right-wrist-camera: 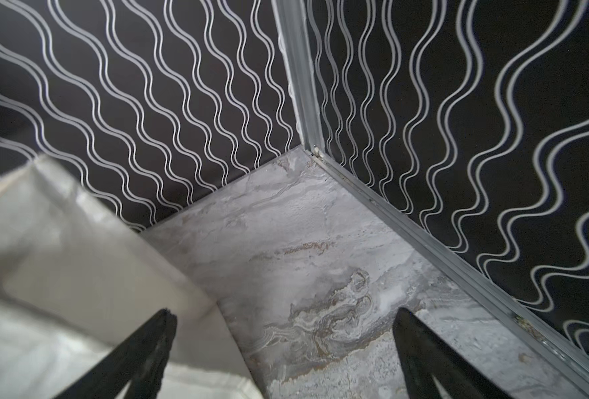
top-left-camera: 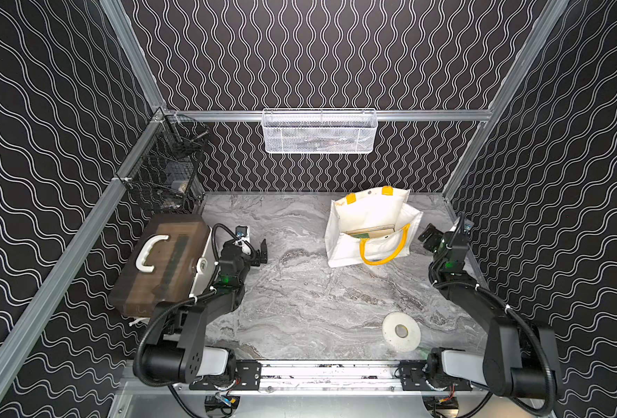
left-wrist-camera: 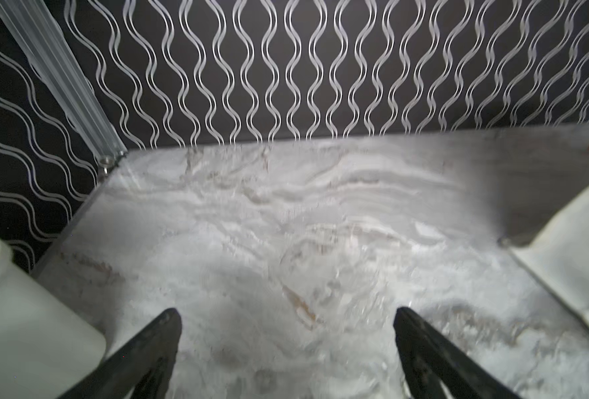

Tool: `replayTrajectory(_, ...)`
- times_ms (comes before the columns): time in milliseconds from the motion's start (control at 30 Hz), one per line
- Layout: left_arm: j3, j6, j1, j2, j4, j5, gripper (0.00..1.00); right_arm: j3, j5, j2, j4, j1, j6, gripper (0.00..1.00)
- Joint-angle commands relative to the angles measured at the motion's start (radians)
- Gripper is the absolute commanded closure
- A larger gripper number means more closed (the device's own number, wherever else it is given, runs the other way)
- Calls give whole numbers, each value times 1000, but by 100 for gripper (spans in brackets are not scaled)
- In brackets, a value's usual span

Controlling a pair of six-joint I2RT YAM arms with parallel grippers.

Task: Take out the folding fans from the tote bags
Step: Adjust the canvas bag at the center of the board.

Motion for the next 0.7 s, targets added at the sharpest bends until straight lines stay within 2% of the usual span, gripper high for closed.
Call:
replayTrajectory(0, 106, -123, -16, -22, -127, 4, 0, 64, 107, -25, -279, 1, 178, 0)
replayTrajectory(167, 346, -233, -94, 42, -267, 32, 0, 97, 106, -96, -349, 1, 223, 0)
replayTrajectory(367, 745, -291, -157, 225, -503, 167, 0, 212, 36, -104, -499, 4, 255, 0)
replayTrajectory(533, 1054, -240, -227, 387, -687, 228, 0, 313, -58, -62, -597, 17, 239, 0)
replayTrajectory(667, 1283, -166, -281, 512, -852, 239, 0, 404, -66, -26, -688, 61, 204, 0)
